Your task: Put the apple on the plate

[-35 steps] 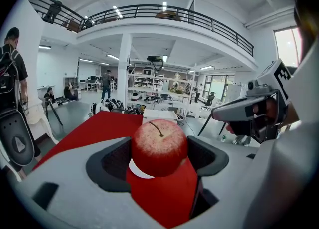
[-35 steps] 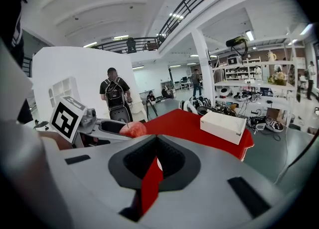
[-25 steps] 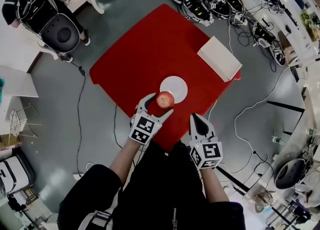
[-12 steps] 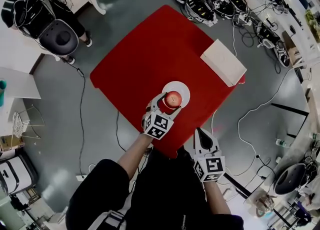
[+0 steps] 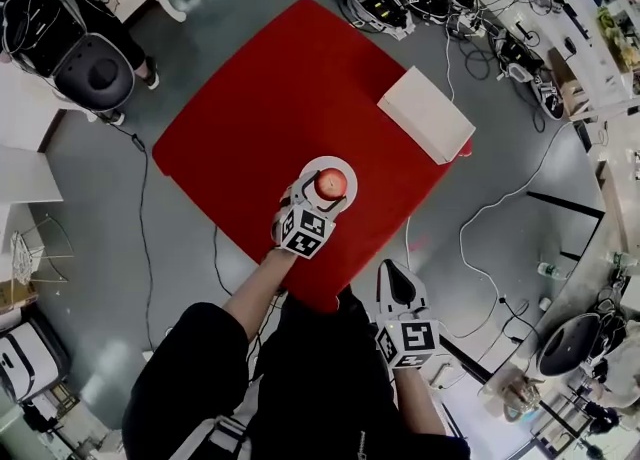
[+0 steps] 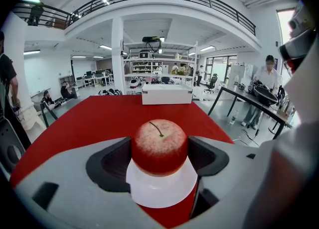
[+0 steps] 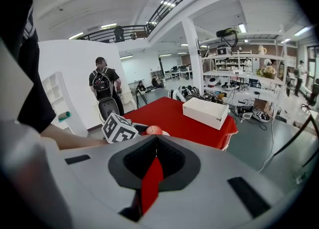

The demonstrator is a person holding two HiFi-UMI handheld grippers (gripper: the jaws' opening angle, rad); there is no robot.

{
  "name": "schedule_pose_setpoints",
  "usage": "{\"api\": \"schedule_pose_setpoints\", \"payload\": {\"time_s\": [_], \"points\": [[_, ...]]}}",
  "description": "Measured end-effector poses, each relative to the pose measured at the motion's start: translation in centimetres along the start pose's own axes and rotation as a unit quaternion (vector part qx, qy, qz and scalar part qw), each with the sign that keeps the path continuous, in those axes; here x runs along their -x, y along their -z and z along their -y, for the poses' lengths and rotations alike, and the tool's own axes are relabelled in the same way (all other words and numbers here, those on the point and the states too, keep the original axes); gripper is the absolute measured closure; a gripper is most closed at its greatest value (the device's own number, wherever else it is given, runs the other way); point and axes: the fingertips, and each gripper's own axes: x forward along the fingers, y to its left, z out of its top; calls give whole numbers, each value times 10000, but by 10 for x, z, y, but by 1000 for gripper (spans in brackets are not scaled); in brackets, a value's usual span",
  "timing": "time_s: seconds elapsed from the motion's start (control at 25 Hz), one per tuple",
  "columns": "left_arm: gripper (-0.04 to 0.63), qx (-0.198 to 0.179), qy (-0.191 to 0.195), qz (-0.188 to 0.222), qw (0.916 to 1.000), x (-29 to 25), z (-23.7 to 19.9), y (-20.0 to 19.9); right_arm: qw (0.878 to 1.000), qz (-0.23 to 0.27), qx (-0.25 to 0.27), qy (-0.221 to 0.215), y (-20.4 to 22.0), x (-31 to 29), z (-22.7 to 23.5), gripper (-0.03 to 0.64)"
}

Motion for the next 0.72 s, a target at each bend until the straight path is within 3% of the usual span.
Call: {"api": "schedule_pose_setpoints", "payload": {"time_s": [0.24,0.72], "points": [[236,-42,-51,-162,9998,-22,-3,12,9998,-44,-98,150,3,3,14,607],[236,-110,-15,-105,9999,-22,0,19,9997,-10,-156,174,8,7,13,607]]}}
